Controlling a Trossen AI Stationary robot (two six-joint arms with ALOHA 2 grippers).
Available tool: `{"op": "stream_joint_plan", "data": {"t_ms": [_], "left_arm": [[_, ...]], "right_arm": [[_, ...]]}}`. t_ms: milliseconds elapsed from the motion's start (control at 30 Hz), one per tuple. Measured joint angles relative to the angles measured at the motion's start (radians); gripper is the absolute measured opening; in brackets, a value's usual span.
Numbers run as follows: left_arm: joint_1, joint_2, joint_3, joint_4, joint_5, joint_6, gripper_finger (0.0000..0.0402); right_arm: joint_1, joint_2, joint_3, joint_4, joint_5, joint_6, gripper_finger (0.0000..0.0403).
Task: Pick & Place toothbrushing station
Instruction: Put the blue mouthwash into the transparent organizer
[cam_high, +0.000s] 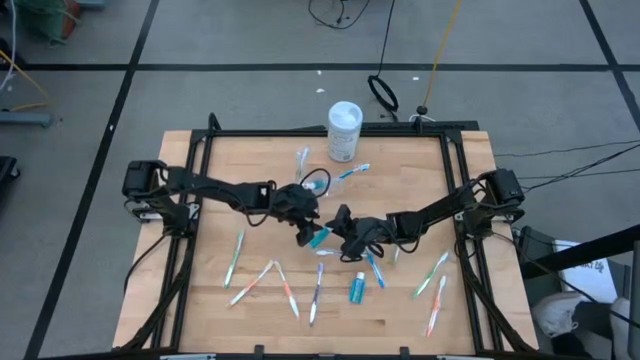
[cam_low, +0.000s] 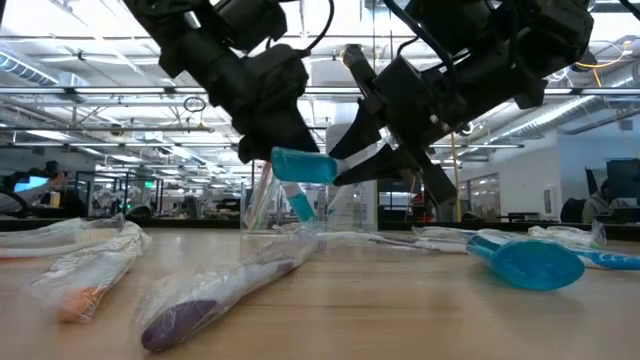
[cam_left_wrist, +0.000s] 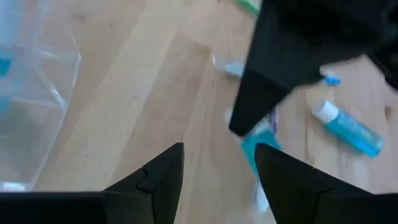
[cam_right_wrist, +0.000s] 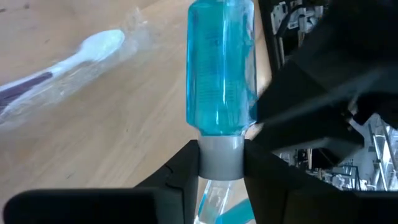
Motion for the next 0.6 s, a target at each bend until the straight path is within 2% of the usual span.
{"op": "stream_joint_plan", "data": {"t_ms": [133, 300, 467, 600], "left_arm": [[0.016, 0.000, 0.018, 0.009, 0.017, -0.016, 0.0207], [0.011, -0.001, 0.018, 0.063, 0.096, -0.016, 0.0207], [-0.019, -0.001, 0.018, 0.038, 0.011, -0.016, 0.0207], [-0.025, -0.001, 0.018, 0.027, 0.006, -0.047, 0.0207]], "right_arm": [[0.003, -0.001, 0.003, 0.012, 0.004, 0.000, 0.0100], [0.002, -0.001, 0.003, 0.011, 0.005, 0.000, 0.0099], [0.002, -0.001, 0.003, 0.068, 0.006, 0.019, 0.0100], [0.002, 0.000, 0.003, 0.081, 0.010, 0.019, 0.0099]]}}
